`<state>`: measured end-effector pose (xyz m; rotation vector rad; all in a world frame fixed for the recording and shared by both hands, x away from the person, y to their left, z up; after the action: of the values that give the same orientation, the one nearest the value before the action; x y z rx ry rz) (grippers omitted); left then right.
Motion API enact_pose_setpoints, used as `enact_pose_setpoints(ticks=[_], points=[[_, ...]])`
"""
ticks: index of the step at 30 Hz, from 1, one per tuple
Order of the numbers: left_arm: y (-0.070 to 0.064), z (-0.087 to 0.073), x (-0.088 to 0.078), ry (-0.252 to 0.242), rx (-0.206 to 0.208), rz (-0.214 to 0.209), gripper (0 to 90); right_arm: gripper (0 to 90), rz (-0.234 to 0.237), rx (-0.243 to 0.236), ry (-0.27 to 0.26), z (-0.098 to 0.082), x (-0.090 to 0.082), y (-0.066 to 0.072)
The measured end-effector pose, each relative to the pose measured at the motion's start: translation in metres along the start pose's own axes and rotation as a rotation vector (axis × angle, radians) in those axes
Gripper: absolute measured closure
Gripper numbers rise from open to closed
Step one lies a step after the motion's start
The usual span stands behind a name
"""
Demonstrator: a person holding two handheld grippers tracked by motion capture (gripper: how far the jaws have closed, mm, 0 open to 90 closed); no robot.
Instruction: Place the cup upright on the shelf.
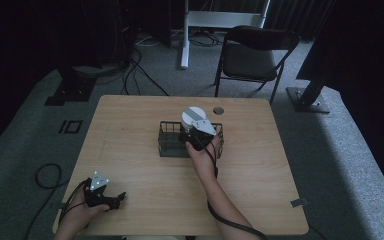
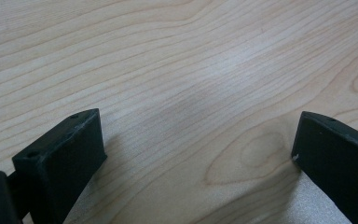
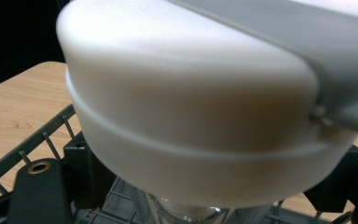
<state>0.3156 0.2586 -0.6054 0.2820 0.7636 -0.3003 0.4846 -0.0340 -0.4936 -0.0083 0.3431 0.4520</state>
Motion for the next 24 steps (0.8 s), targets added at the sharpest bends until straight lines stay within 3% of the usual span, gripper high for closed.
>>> enact_pose_setpoints(ticks=[14, 24], points=[[0.000, 0.000, 0.000, 0.000, 0.000, 0.000, 2.7, 18.7, -0.099, 0.008, 0.008, -0.015, 0.008, 0.003], [0.000, 0.000, 0.000, -0.001, 0.000, 0.000, 2.7, 18.6, -0.107, 0.053, 0.054, -0.027, 0.011, 0.000]])
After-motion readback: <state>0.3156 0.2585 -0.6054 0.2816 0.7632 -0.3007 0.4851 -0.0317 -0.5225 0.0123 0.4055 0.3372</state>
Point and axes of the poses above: each handheld gripper's, and its own axes: x roughly forward along the jaws, z roughly out of its top, y roughly to its left, the point moved 8 cm from there along x, roughly forward along the jaws, and after that the axes turned 10 degrees about z, right-handed, at the moved point
